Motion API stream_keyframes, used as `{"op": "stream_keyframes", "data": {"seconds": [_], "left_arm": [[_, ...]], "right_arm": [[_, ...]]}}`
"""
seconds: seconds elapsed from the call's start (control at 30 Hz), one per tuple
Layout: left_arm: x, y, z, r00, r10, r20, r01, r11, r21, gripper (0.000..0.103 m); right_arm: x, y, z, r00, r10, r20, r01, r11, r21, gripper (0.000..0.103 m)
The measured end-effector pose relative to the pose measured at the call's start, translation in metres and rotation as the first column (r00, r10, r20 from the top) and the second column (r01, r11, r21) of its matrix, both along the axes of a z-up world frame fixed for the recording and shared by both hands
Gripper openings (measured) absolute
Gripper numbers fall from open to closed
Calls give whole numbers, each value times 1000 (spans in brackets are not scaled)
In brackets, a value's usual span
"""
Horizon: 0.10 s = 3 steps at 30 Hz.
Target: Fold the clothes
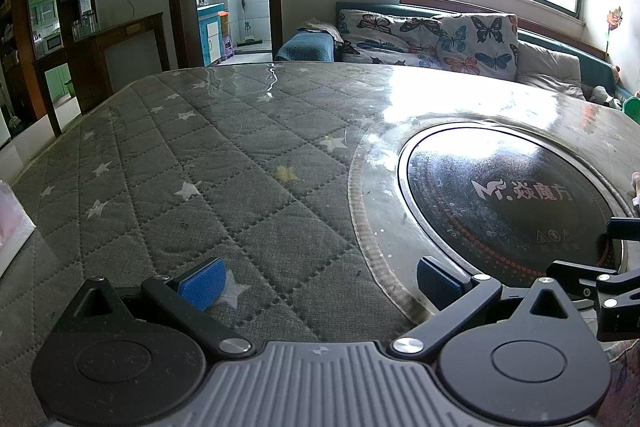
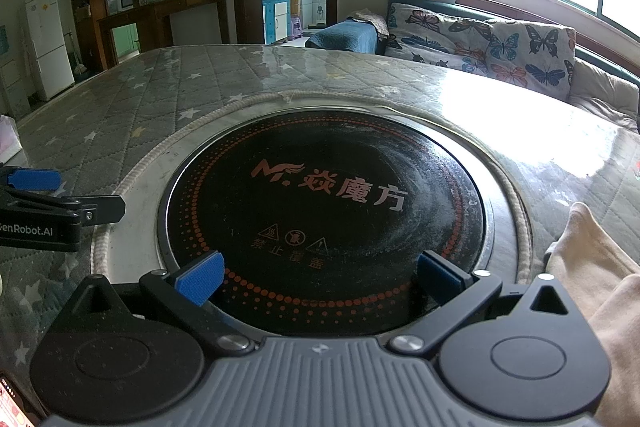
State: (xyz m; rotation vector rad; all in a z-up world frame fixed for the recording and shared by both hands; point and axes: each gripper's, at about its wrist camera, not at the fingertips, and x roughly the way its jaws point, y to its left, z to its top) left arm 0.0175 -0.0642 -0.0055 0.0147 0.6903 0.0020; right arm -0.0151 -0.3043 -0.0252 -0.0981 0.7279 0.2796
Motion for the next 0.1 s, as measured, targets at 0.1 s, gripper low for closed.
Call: {"op": "stream_keyframes", "data": {"seconds": [0.1], "left_arm": [[0,0,0,1000,0,0,0,1000,0,103]], "right_arm": [[0,0,0,1000,0,0,0,1000,0,103]]}}
